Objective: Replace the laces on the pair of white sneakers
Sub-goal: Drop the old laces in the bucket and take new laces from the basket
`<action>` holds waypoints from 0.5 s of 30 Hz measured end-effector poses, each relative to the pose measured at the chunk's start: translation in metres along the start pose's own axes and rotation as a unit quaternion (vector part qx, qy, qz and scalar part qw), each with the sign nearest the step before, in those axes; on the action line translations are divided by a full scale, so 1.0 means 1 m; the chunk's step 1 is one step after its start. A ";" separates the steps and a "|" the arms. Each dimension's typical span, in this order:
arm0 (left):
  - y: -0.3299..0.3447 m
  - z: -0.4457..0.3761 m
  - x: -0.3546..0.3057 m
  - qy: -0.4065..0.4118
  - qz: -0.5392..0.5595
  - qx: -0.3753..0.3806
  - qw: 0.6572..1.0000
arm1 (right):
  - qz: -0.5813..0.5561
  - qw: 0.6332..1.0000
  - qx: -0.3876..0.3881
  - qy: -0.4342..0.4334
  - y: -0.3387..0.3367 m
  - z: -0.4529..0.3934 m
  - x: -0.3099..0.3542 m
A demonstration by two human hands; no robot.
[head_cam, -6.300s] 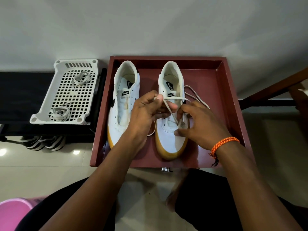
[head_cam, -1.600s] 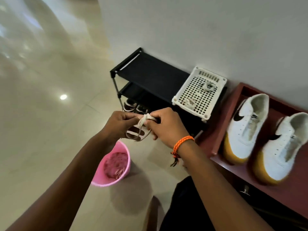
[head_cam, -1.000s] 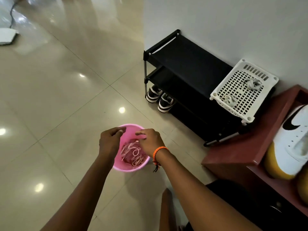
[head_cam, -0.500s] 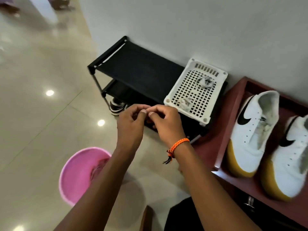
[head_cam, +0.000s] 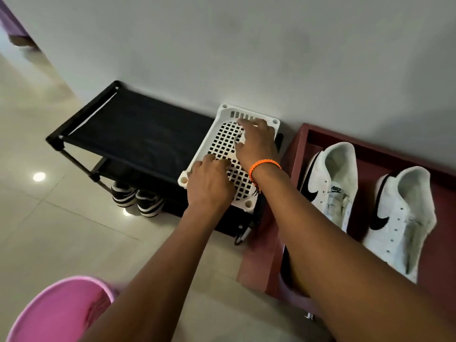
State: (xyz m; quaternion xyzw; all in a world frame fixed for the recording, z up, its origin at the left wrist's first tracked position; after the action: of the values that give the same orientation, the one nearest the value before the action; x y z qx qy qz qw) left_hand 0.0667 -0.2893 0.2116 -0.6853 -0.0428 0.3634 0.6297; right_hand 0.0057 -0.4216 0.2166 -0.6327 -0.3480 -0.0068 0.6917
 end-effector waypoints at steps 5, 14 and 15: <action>0.006 0.003 -0.011 -0.014 -0.041 -0.063 0.997 | 0.144 0.986 0.075 -0.037 0.010 -0.010 0.003; -0.014 0.007 -0.042 -0.041 0.074 -0.118 0.989 | -0.027 0.999 0.020 -0.028 -0.037 -0.009 -0.007; -0.020 0.008 -0.050 -0.053 0.104 -0.118 0.986 | -0.068 0.998 -0.004 -0.019 -0.054 -0.004 -0.012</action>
State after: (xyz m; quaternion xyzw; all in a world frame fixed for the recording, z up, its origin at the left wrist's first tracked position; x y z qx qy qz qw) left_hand 0.0335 -0.3045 0.2523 -0.7355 -0.0469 0.4553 0.4995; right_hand -0.0262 -0.4416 0.2580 -0.6102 -0.4033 -0.0429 0.6805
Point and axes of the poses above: each hand's wrist, its own z-axis away from the middle knuckle, its own y-axis out of the palm, x = y × z, the point moved 3 cm from there along -z, towards the middle knuckle, and after that the axes turned 1 degree about -x, right-handed, at the moved point
